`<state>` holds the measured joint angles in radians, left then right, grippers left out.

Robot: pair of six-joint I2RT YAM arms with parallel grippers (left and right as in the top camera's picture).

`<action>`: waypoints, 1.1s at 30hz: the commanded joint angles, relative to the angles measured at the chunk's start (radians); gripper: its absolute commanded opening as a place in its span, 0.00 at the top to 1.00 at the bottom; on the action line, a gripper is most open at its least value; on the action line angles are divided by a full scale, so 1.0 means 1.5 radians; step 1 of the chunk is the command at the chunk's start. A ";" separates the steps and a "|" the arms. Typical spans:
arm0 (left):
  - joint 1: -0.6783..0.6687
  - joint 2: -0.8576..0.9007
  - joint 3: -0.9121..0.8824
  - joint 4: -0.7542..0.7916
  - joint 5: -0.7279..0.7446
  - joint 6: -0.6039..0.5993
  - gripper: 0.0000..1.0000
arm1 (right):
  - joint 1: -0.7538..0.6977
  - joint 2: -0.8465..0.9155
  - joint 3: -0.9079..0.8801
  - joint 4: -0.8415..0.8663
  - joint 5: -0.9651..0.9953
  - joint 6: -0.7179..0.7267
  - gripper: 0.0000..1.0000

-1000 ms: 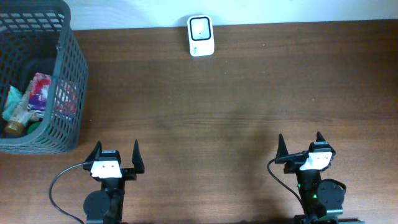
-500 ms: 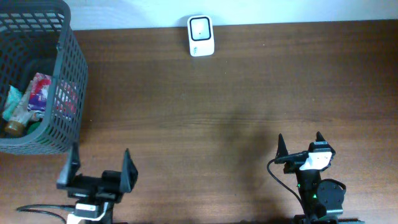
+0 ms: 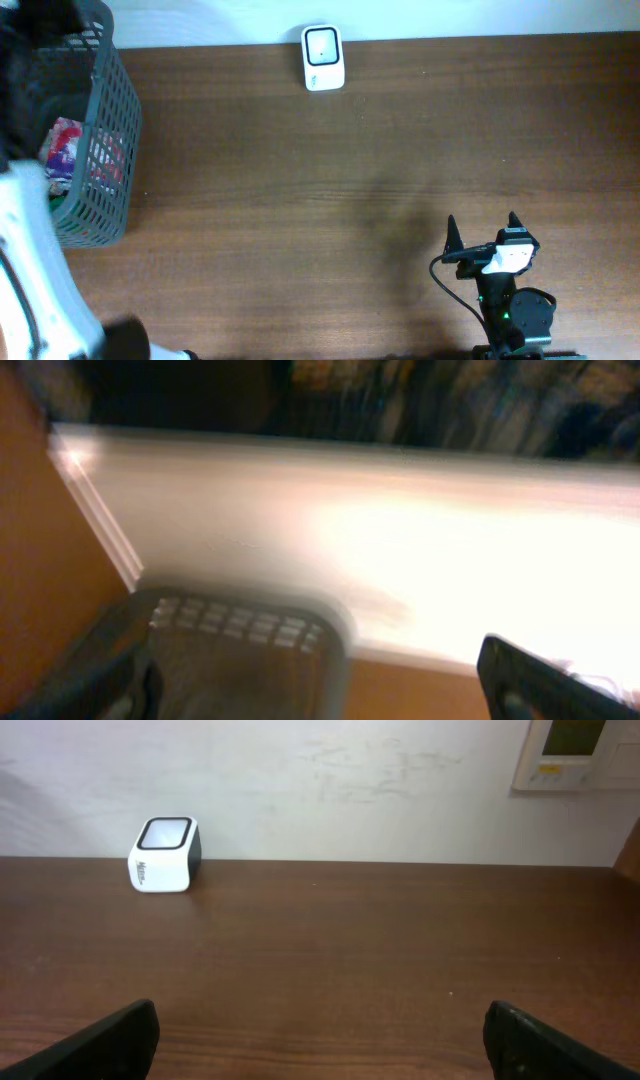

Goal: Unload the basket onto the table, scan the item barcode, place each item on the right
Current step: 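Reach the left gripper into the basket and grasp the purple-red pack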

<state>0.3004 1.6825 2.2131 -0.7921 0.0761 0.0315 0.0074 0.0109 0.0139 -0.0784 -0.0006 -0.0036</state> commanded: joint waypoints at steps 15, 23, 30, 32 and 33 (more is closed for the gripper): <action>0.207 0.368 0.136 -0.387 -0.049 0.051 0.04 | 0.004 -0.005 -0.006 -0.002 0.004 -0.005 0.01; 0.175 0.455 0.134 -0.381 0.014 0.138 0.07 | 0.004 -0.005 -0.006 -0.002 0.004 -0.005 0.01; 0.176 0.462 0.074 -0.369 -0.004 0.138 0.24 | 0.004 -0.005 -0.006 -0.002 0.004 -0.005 0.01; 0.176 0.462 0.041 -0.368 -0.004 0.138 0.43 | 0.004 -0.005 -0.006 -0.002 0.004 -0.005 0.01; 0.177 0.462 0.041 -0.369 -0.004 0.138 0.68 | 0.004 -0.005 -0.006 -0.002 0.004 -0.005 0.02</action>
<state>0.5602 2.3657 2.3070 -1.3430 0.0723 0.2287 0.0074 0.0109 0.0139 -0.0784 -0.0002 -0.0051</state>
